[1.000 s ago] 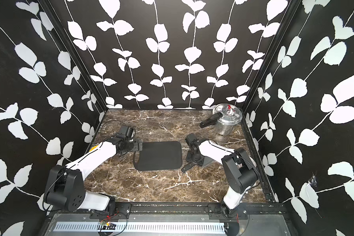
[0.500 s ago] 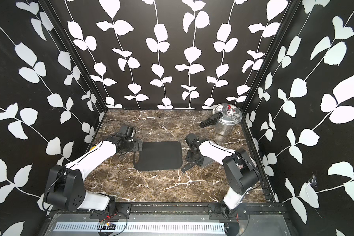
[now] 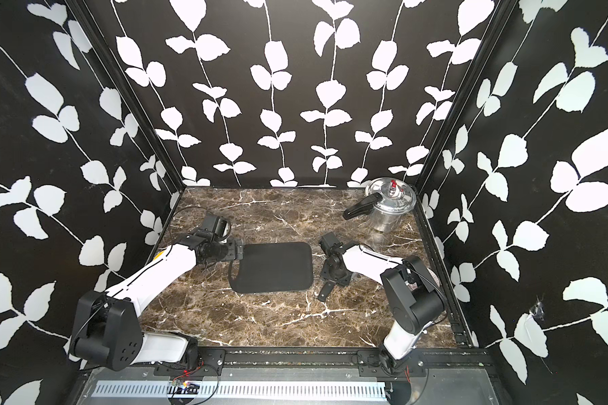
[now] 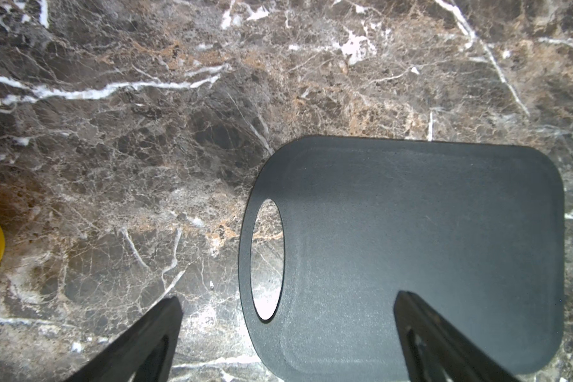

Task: Align the knife with the edge of the cutting board
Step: Pick up the knife at the center of the board.

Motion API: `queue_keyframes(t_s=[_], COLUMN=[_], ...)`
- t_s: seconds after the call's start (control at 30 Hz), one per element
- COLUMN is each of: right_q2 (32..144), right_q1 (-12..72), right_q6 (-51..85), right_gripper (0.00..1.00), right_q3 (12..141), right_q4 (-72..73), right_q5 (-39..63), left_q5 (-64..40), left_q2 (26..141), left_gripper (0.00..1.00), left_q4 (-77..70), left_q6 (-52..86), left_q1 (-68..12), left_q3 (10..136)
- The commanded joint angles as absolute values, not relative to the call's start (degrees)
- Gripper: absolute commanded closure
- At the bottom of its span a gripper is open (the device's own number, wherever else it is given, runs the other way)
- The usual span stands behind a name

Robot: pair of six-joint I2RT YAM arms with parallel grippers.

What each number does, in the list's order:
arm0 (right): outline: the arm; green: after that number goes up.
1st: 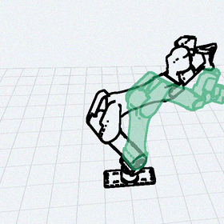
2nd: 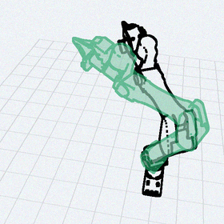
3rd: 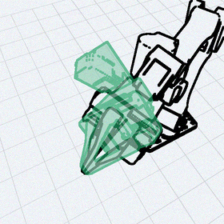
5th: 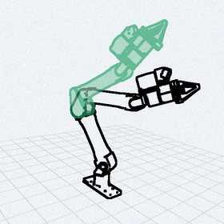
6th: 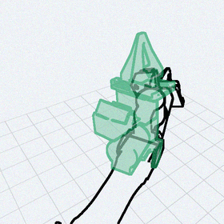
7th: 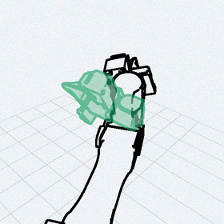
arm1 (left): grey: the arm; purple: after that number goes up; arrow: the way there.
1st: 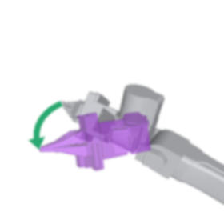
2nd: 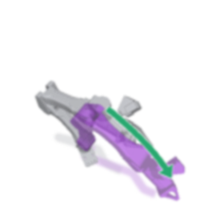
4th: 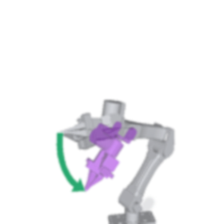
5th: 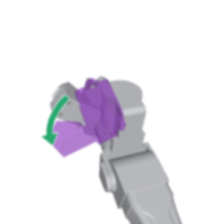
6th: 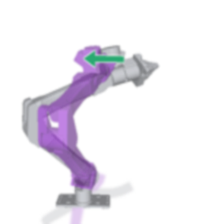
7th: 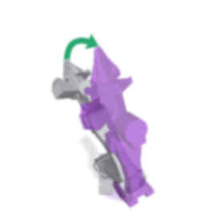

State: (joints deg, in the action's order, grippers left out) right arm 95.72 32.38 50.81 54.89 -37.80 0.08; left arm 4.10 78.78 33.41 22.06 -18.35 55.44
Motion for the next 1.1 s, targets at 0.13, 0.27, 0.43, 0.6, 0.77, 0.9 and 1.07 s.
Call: queue_keyframes(t_s=[0.13, 0.27, 0.43, 0.6, 0.77, 0.9, 1.07], right_q2=[96.4, 97.0, 97.5, 98.4, 99.4, 99.3, 99.3], right_q1=[31.9, 31.2, 30.4, 29.4, 29.4, 29.5, 30.5], right_q6=[46.7, 46.5, 46.6, 47.4, 47.6, 47.5, 47.1], right_gripper=[0.64, 0.62, 0.59, 0.54, 0.54, 0.56, 0.75], right_q3=[53.7, 54.3, 54.5, 54.5, 55.3, 55.0, 54.7], right_q4=[-40.1, -39.8, -39.2, -38.1, -38.1, -38.4, -38.0], right_q5=[-1.5, -1.6, -1.8, -1.5, -1.5, -1.9, -2.0], left_q5=[3.1, 3.1, 3.3, 3.1, 3.2, 3.2, 3.2], left_q2=[77.7, 77.9, 77.8, 78.2, 78.2, 78.4, 78.5], left_gripper=[0.02, 0.01, 0.02, 0.02, 0.01, 0.02, 0.02], left_q4=[34.3, 34.5, 34.7, 34.5, 34.3, 34.4, 34.5], left_q6=[22.8, 22.6, 22.4, 22.5, 22.4, 22.3, 22.1], left_q1=[-18.5, -18.5, -18.5, -18.5, -18.5, -18.5, -18.5], left_q3=[55.2, 55.5, 55.5, 55.5, 55.6, 55.5, 55.6])
